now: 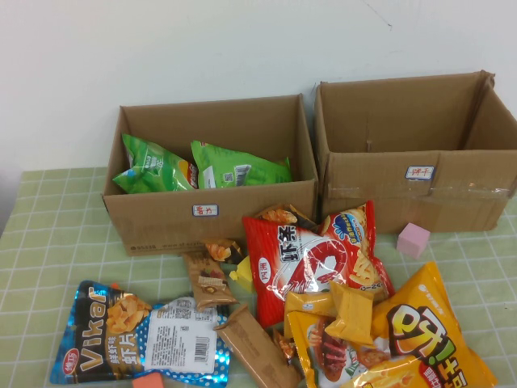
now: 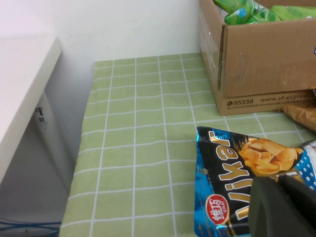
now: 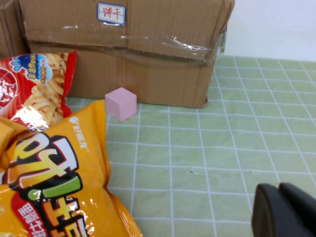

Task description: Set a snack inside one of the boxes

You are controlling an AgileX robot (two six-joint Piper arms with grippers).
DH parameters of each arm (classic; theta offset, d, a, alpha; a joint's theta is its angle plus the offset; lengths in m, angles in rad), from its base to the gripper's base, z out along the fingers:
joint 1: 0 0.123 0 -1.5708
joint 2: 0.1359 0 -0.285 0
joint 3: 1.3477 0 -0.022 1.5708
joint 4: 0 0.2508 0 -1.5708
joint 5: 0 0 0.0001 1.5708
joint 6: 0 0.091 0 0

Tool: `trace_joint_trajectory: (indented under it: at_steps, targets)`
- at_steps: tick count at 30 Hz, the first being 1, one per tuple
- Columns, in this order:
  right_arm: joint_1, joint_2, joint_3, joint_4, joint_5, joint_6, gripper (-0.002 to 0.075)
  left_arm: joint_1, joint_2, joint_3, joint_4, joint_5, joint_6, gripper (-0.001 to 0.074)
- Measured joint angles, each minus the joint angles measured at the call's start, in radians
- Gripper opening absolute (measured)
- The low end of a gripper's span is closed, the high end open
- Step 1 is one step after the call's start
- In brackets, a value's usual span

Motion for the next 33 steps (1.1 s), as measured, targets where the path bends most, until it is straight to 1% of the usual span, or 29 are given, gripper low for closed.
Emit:
trace_joint_trajectory:
  at_steps: [1, 3, 6, 7, 8, 10, 12, 19, 21, 23, 26, 28, 30, 33]
  targets:
    - [0.0, 0.0, 0.0, 0.0, 0.0, 0.0, -0.0002, 0.0, 0.0, 0.0, -0.005, 0.0, -0.003, -0.0003]
    - [0.0, 0.0, 0.0, 0.0, 0.0, 0.0, -0.0002, 0.0, 0.0, 0.0, -0.086, -0.011, -0.056, -0.0003]
    - [0.0, 0.0, 0.0, 0.0, 0.0, 0.0, -0.0002, 0.0, 0.0, 0.002, -0.395, -0.031, -0.224, -0.0002]
    - [0.0, 0.0, 0.0, 0.0, 0.0, 0.0, -0.0002, 0.0, 0.0, 0.002, -0.529, -0.038, -0.281, -0.0002]
    - [0.0, 0.0, 0.0, 0.0, 0.0, 0.0, -0.0002, 0.0, 0.0, 0.002, -0.651, -0.045, -0.32, -0.0002]
    - [0.0, 0.0, 0.0, 0.0, 0.0, 0.0, -0.0002, 0.0, 0.0, 0.002, -0.796, -0.061, -0.344, -0.0002]
    - [0.0, 0.0, 0.0, 0.0, 0.0, 0.0, -0.0002, 0.0, 0.0, 0.002, -0.853, -0.076, -0.334, -0.0002]
    - [0.0, 0.0, 0.0, 0.0, 0.0, 0.0, -0.0002, 0.0, 0.0, 0.002, -0.934, -0.101, -0.302, -0.0002]
    - [0.0, 0.0, 0.0, 0.0, 0.0, 0.0, -0.0002, 0.0, 0.0, 0.002, -1.006, -0.103, -0.29, -0.0002]
    - [0.0, 0.0, 0.0, 0.0, 0.0, 0.0, -0.0002, 0.0, 0.0, 0.002, -1.08, -0.092, -0.184, -0.0002]
    - [0.0, 0.0, 0.0, 0.0, 0.0, 0.0, -0.0002, 0.0, 0.0, -0.047, -1.117, -0.016, 0.131, -0.0002]
    - [0.0, 0.0, 0.0, 0.0, 0.0, 0.0, -0.0002, 0.0, 0.002, -0.113, -1.115, 0.029, 0.287, -0.0002]
    - [0.0, 0.0, 0.0, 0.0, 0.0, 0.0, -0.0002, 0.0, 0.032, -0.2, -1.056, 0.071, 0.372, -0.0002]
    - [0.0, 0.0, 0.0, 0.0, 0.0, 0.0, -0.0002, 0.0, 0.14, -0.336, -0.827, 0.176, 0.421, -0.0002]
